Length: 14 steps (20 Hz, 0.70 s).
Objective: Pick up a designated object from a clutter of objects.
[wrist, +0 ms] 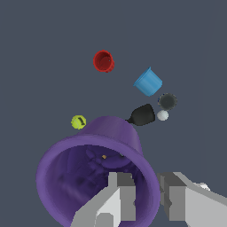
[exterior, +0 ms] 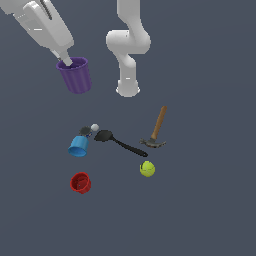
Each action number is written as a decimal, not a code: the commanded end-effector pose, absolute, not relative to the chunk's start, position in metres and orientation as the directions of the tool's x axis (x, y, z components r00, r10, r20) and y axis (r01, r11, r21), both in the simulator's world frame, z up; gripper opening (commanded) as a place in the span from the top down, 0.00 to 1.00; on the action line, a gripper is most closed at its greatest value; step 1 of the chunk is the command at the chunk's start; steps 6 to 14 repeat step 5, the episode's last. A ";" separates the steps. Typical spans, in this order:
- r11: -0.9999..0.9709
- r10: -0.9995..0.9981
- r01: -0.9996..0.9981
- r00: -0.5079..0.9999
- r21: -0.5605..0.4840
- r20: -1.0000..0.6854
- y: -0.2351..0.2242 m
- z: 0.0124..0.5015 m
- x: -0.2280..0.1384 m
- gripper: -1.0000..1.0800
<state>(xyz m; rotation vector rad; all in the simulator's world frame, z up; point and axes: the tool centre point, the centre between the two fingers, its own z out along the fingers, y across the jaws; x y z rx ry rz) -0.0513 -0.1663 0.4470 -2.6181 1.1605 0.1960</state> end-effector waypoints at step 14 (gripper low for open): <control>-0.644 -0.705 -0.741 0.671 -0.191 -0.230 -0.174 0.456 -0.053 1.00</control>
